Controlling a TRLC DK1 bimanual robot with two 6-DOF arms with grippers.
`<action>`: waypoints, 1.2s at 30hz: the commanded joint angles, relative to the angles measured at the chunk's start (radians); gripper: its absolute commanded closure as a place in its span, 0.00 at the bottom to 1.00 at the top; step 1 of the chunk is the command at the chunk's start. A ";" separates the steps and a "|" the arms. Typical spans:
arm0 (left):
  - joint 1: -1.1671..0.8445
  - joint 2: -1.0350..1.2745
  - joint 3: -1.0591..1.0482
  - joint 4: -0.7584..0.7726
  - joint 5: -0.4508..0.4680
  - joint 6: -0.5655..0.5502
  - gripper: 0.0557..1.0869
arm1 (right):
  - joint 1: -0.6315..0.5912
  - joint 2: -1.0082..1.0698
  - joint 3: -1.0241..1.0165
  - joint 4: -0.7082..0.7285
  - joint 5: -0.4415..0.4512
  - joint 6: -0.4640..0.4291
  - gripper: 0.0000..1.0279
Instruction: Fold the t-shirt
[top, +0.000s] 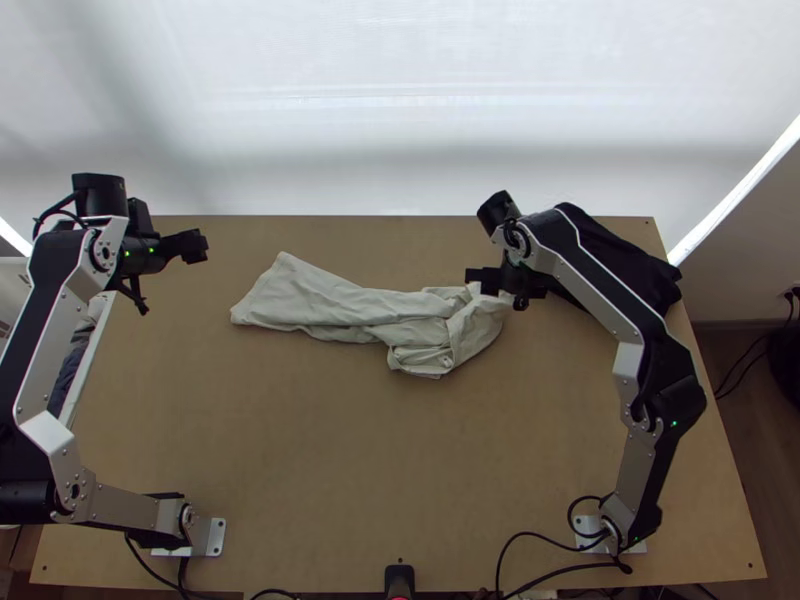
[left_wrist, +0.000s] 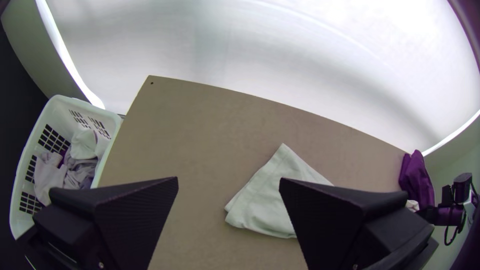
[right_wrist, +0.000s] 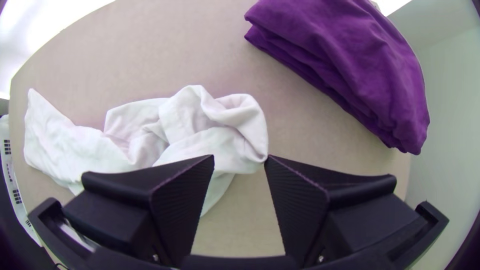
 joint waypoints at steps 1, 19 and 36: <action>0.012 -0.023 0.023 -0.012 0.006 -0.001 0.04 | -0.023 0.036 0.030 -0.016 -0.002 0.028 0.61; -0.004 -0.022 0.049 -0.025 0.006 -0.003 0.04 | -0.057 0.031 -0.018 0.043 0.018 -0.029 0.97; -0.045 -0.027 0.049 -0.066 0.006 0.029 0.04 | -0.026 -0.266 -0.050 0.251 0.016 -0.135 0.97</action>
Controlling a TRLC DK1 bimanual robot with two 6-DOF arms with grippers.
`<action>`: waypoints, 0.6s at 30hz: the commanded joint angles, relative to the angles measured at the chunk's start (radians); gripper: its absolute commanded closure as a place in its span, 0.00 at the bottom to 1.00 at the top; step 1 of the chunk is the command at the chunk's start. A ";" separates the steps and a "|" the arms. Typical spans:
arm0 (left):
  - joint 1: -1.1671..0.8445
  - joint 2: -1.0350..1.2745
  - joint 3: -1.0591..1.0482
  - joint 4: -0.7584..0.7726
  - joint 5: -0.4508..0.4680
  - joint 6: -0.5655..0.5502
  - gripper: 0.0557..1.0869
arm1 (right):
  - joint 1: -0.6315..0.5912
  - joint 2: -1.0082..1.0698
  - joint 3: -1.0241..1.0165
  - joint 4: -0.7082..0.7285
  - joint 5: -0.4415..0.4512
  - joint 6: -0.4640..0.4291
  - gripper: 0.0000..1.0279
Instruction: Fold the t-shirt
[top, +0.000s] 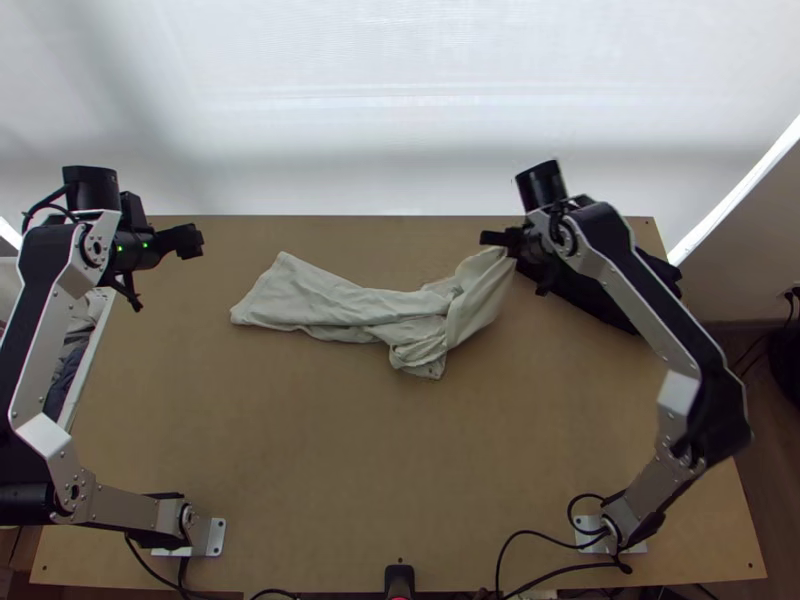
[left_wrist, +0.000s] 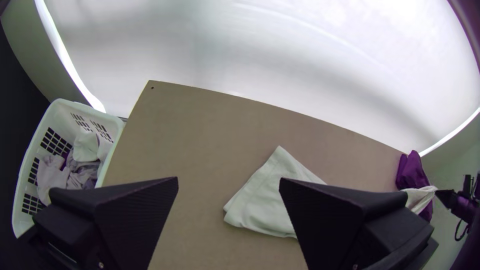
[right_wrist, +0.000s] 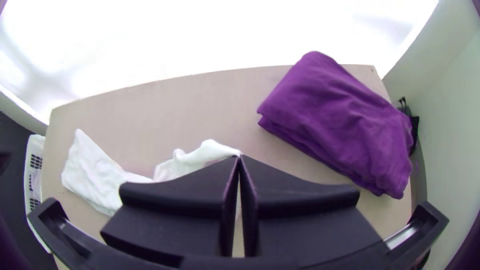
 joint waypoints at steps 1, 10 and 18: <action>-0.041 -0.020 -0.016 -0.014 0.006 0.040 0.04 | 0.007 -0.064 -0.021 0.008 0.009 -0.031 0.97; -0.097 0.158 -0.013 -0.024 0.278 0.062 0.04 | 0.008 -0.105 -0.090 0.018 0.009 -0.029 0.97; -0.111 0.342 0.024 0.091 0.261 0.077 0.05 | 0.015 -0.113 -0.099 0.035 0.009 -0.031 0.97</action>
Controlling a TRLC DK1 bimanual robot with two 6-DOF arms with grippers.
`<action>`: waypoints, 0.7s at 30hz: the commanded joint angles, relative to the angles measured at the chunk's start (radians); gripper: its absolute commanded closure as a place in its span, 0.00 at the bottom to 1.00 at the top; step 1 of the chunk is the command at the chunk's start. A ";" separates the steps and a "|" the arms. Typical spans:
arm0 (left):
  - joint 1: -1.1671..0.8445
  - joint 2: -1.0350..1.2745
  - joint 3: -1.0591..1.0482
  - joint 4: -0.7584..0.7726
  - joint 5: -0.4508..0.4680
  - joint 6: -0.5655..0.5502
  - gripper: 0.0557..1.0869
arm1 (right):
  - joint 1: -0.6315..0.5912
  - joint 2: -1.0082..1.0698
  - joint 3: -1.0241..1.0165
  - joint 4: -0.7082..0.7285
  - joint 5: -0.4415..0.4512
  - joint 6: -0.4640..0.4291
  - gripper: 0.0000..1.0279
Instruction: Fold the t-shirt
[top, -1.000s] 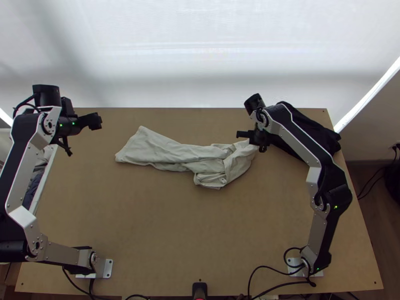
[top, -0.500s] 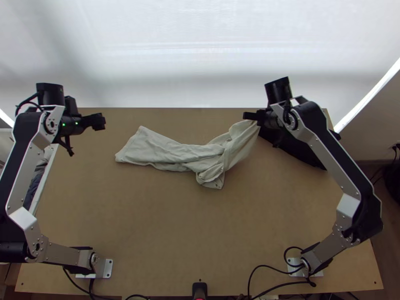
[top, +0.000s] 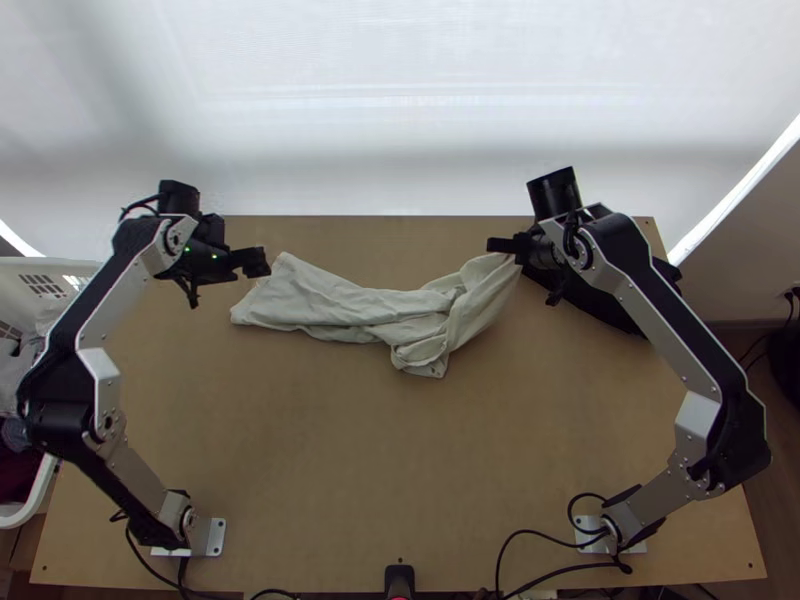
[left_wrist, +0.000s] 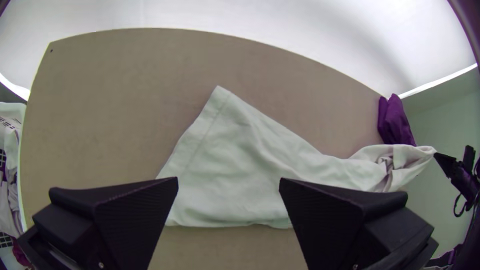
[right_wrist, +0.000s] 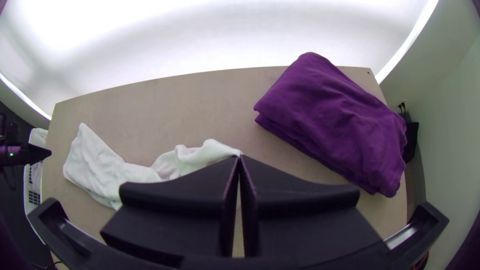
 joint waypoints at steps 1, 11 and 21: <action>-0.017 0.056 0.035 0.038 0.002 0.031 0.05 | 0.013 -0.032 -0.013 0.015 0.009 -0.005 0.97; -0.027 0.138 0.052 0.116 -0.058 0.089 0.05 | 0.029 -0.032 -0.002 0.038 0.009 -0.006 0.97; -0.032 0.235 0.051 0.131 -0.159 0.135 0.05 | 0.043 -0.026 -0.004 0.044 0.009 -0.005 0.97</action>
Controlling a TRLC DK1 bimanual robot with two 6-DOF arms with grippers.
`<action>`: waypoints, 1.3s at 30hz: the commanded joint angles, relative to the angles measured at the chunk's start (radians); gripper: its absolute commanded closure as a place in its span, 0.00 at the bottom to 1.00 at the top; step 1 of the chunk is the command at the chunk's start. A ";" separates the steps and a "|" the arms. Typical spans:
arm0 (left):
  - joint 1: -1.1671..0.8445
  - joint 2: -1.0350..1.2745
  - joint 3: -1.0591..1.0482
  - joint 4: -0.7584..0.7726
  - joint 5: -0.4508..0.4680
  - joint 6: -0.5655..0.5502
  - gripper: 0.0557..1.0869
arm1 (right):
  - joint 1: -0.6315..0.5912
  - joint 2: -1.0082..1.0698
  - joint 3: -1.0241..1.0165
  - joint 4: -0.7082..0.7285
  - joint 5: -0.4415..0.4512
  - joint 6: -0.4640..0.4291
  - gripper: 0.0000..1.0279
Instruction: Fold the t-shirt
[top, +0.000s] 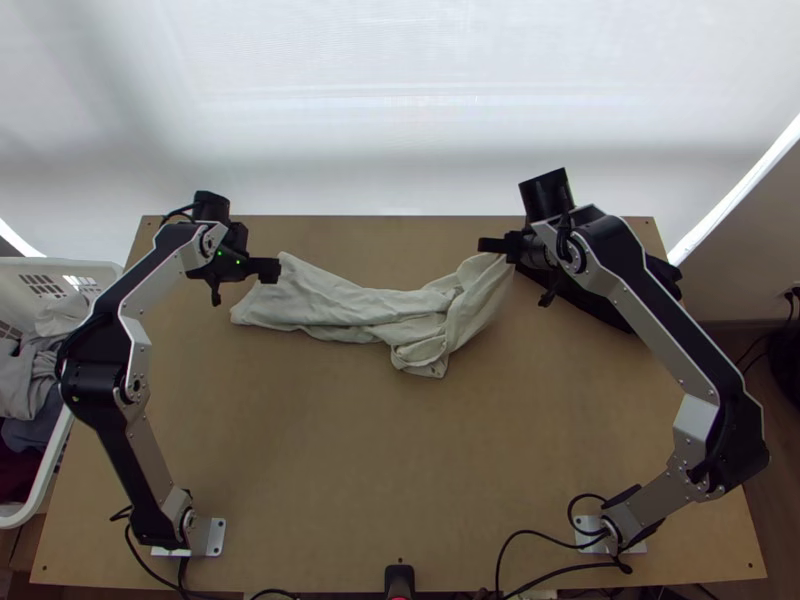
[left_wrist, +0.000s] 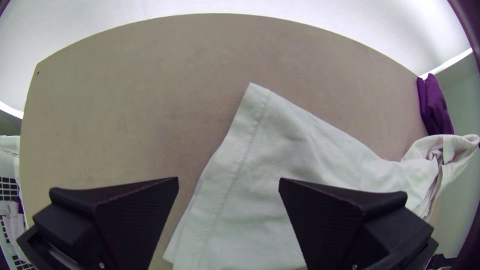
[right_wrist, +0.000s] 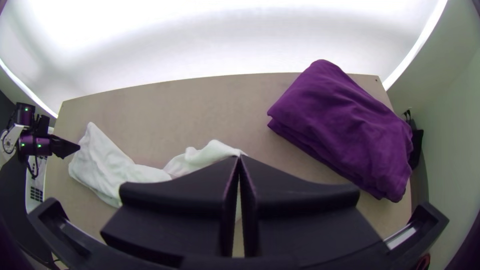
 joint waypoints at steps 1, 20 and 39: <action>-0.006 0.049 0.014 0.003 -0.011 0.023 0.05 | 0.009 -0.022 -0.002 0.013 0.009 -0.003 0.97; 0.002 -0.084 0.298 0.031 -0.013 -0.144 0.96 | -0.032 -0.044 0.070 0.050 0.010 -0.034 0.97; 0.007 0.049 0.524 -0.293 -0.014 -0.134 0.39 | -0.058 -0.051 0.110 0.137 0.009 -0.071 0.97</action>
